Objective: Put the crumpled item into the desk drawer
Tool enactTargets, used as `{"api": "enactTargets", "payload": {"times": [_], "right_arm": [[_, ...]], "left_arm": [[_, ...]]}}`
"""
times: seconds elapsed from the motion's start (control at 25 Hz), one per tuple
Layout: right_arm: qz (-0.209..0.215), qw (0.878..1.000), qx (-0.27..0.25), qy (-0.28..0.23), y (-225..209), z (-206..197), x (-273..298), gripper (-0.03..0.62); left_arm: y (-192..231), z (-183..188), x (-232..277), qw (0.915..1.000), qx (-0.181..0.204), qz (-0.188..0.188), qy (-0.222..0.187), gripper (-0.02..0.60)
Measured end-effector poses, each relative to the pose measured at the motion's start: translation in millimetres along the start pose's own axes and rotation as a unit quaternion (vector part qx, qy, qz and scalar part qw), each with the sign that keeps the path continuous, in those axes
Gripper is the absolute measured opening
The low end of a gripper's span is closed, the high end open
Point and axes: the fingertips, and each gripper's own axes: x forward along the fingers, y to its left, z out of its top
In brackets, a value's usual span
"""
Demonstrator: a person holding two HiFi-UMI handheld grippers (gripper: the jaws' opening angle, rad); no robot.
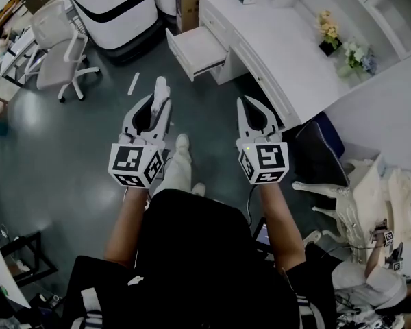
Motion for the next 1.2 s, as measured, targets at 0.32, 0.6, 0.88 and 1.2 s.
{"api": "enactTargets", "payload": {"times": [0.32,0.6,0.88,1.2], "right_arm": [[0.005,1.000,0.007,0.004,-12.9,-0.6,43.8,-0.009],[0.009,1.000,0.008,0.009,-23.5,-2.8,86.9,-0.009],[0.008,1.000,0.007,0.018,-39.9,-2.6,136.7,-0.009],[0.005,0.999,0.006,0.032,-54.2,0.1,197.1,-0.009]], "left_arm": [[26.0,-3.1,35.8,0.9999,-0.003,0.009,0.006,0.110],[50.6,-2.8,71.8,0.9999,-0.003,0.011,0.010,0.110],[80.4,-3.7,118.2,0.9998,-0.011,0.009,0.016,0.110],[118.5,-0.8,171.5,0.9994,-0.022,0.000,0.025,0.110]]}}
